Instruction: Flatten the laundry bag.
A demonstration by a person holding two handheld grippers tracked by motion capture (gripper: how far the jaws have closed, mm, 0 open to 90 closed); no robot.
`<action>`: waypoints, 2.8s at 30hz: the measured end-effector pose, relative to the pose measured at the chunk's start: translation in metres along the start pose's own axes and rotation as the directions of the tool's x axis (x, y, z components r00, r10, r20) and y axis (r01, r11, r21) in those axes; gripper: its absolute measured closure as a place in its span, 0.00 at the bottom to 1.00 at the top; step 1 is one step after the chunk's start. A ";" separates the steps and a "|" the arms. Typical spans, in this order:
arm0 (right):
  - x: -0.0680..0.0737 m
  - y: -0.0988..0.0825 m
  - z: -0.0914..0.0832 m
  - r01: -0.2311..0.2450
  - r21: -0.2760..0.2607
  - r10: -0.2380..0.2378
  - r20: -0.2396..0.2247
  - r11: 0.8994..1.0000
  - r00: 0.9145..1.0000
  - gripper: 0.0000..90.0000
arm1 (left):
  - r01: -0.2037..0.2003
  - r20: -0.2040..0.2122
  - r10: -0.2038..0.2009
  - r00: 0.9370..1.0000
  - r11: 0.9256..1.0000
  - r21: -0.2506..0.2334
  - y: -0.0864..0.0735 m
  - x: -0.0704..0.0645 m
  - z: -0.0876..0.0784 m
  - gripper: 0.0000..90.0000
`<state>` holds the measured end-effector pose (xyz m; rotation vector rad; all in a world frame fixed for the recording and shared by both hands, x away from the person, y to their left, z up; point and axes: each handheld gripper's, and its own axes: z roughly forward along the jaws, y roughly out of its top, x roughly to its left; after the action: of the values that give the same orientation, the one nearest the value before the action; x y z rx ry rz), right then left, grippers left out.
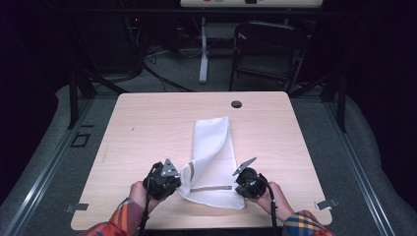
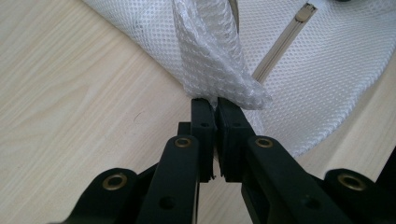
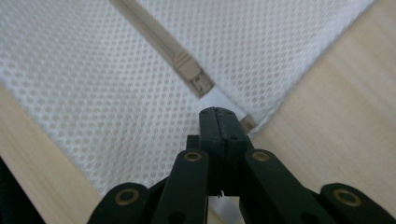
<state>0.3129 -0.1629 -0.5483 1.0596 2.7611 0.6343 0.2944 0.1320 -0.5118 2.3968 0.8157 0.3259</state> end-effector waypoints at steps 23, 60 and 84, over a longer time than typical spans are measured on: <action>-0.008 0.012 0.009 0.021 0.026 -0.024 0.114 0.999 0.993 1.00 | -0.013 -0.043 0.014 0.999 1.000 0.016 -0.001 0.003 0.000 0.96; -0.010 0.009 0.007 -0.003 0.028 0.000 0.124 1.000 0.992 1.00 | -0.008 0.003 0.008 1.000 0.995 0.096 -0.011 0.001 0.003 0.96; -0.013 0.007 0.006 0.002 0.019 -0.004 0.113 1.000 0.994 1.00 | 0.037 0.065 -0.047 0.997 0.988 0.149 -0.022 0.008 0.001 0.90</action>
<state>0.3287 -0.1645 -0.5516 1.0598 2.6759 0.5316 0.2906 0.1506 -0.5252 2.5089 0.8857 0.1706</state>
